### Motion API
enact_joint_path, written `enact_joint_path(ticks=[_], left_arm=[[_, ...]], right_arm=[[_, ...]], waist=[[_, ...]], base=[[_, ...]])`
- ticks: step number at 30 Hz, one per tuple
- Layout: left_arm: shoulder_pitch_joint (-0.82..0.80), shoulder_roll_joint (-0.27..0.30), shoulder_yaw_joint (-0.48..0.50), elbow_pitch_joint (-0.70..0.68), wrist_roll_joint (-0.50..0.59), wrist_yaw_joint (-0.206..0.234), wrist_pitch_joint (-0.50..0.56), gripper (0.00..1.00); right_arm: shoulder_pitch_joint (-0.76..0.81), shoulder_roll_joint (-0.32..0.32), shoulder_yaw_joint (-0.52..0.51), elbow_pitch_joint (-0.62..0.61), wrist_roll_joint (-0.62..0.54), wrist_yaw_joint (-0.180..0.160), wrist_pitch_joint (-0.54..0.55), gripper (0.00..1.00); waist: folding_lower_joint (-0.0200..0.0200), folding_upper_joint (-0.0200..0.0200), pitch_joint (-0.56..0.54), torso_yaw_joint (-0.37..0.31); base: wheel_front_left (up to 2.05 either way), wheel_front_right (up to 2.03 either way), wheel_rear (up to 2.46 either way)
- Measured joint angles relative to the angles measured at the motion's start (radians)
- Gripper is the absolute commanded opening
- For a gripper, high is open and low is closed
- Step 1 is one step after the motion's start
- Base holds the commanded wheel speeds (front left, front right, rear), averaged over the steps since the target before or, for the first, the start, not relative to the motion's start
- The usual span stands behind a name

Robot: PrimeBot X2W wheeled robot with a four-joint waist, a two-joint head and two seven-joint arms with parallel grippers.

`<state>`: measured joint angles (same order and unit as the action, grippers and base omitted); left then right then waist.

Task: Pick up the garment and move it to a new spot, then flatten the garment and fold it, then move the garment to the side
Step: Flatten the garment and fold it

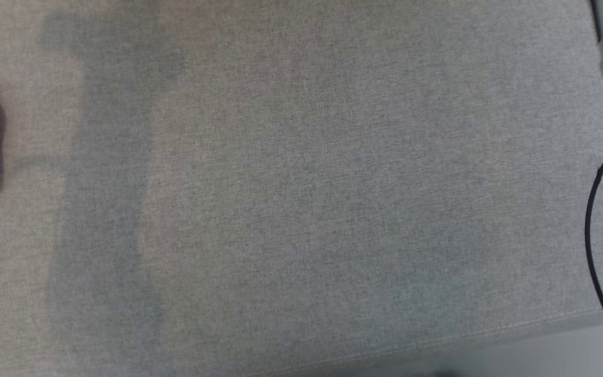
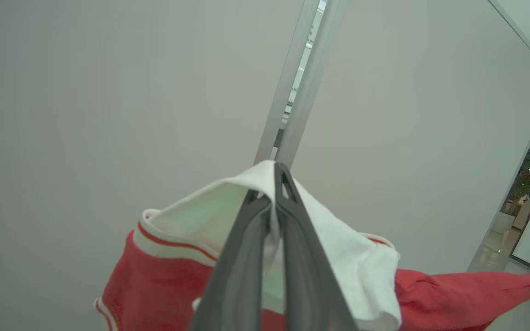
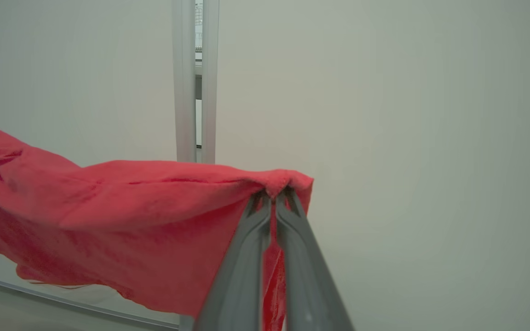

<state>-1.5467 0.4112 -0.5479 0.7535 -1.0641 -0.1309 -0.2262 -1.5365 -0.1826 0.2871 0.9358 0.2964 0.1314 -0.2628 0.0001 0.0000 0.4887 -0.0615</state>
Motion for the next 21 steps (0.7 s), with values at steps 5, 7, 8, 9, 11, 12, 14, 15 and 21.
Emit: enact_joint_path(ticks=[5, 7, 8, 9, 11, 12, 14, 15, 21], left_arm=[[0.242, 0.038, 0.000, -0.109, -0.034, 0.000, -0.032, 0.00], [0.373, 0.052, 0.034, -0.160, -0.041, 0.000, -0.032, 0.00], [0.420, 0.056, 0.055, -0.186, -0.028, 0.000, -0.034, 0.00], [0.481, 0.059, 0.087, -0.223, -0.001, 0.000, -0.035, 0.00], [0.597, 0.056, 0.144, -0.290, 0.031, 0.008, -0.036, 0.00], [0.671, 0.044, 0.180, -0.329, 0.052, 0.019, -0.036, 0.00], [0.816, 0.019, 0.236, -0.397, 0.087, 0.035, -0.036, 0.00], [0.870, 0.005, 0.261, -0.424, 0.097, 0.043, -0.036, 0.00], [1.214, -0.089, 0.312, -0.539, 0.168, 0.056, -0.036, 0.00]], right_arm=[[0.233, -0.019, 0.021, -0.126, 0.048, 0.000, 0.000, 0.00], [0.361, -0.027, 0.041, -0.179, 0.072, 0.000, 0.000, 0.00], [0.408, -0.033, 0.054, -0.196, 0.083, 0.000, 0.000, 0.00], [0.466, -0.044, 0.064, -0.221, 0.098, 0.000, 0.000, 0.00], [0.555, -0.066, 0.087, -0.263, 0.126, 0.000, 0.000, 0.00], [0.603, -0.077, 0.097, -0.286, 0.138, 0.000, 0.000, 0.00], [0.697, -0.090, 0.119, -0.323, 0.161, 0.000, 0.000, 0.00], [0.733, -0.093, 0.121, -0.338, 0.174, 0.000, 0.000, 0.00], [0.981, -0.133, 0.144, -0.423, 0.222, 0.000, 0.000, 0.00]], waist=[[-0.0001, 0.0000, -0.040, -0.005], [-0.0001, 0.0000, -0.065, -0.006], [-0.0001, 0.0000, -0.074, -0.006], [-0.0001, 0.0000, -0.087, -0.006], [-0.0002, 0.0000, -0.110, -0.005], [-0.0001, 0.0000, -0.122, -0.004], [-0.0001, 0.0000, -0.147, -0.002], [-0.0001, 0.0000, -0.157, -0.001], [-0.0001, 0.0000, -0.228, 0.008]], base=[[0.00, 0.00, 0.00], [0.00, 0.00, 0.00], [0.00, 0.00, 0.00], [0.00, 0.00, 0.00], [0.00, 0.00, 0.00], [0.00, 0.00, 0.00], [0.00, 0.00, 0.00], [0.00, 0.00, 0.00], [0.00, 0.00, 0.00]])
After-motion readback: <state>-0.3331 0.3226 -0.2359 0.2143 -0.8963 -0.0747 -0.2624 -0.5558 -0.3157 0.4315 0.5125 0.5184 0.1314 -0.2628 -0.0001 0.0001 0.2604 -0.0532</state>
